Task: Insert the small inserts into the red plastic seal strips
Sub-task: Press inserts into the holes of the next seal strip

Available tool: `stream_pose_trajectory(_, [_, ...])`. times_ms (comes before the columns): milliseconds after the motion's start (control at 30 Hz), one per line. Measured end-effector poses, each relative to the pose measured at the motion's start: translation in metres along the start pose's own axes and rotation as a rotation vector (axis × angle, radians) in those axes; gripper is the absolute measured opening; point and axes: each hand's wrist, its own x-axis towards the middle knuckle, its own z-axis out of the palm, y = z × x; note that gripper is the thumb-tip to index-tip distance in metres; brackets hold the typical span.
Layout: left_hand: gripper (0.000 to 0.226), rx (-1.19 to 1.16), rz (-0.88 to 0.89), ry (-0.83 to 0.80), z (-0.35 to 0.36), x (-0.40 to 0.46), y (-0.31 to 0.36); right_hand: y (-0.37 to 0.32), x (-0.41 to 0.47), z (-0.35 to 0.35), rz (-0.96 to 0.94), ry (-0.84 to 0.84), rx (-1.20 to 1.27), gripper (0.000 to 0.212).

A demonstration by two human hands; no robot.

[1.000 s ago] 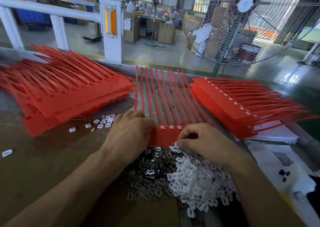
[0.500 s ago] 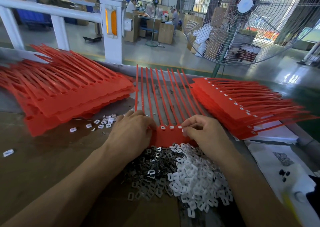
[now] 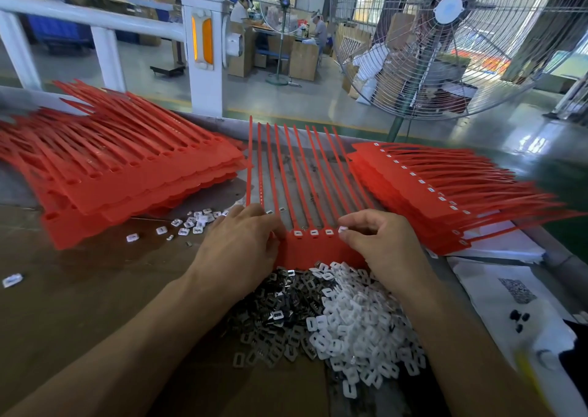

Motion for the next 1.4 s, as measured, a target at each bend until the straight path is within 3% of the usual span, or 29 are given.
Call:
stream_pose_trajectory(700, [0.022,-0.005,-0.008,-0.01,-0.001,-0.001,0.001,0.012,0.012,0.001,0.021,0.128,-0.062,0.007])
stream_pose_trajectory(1400, [0.022,-0.008,0.0,-0.009,-0.001,-0.001,0.001,0.005,0.018,0.009,-0.047,0.103,-0.384,0.016])
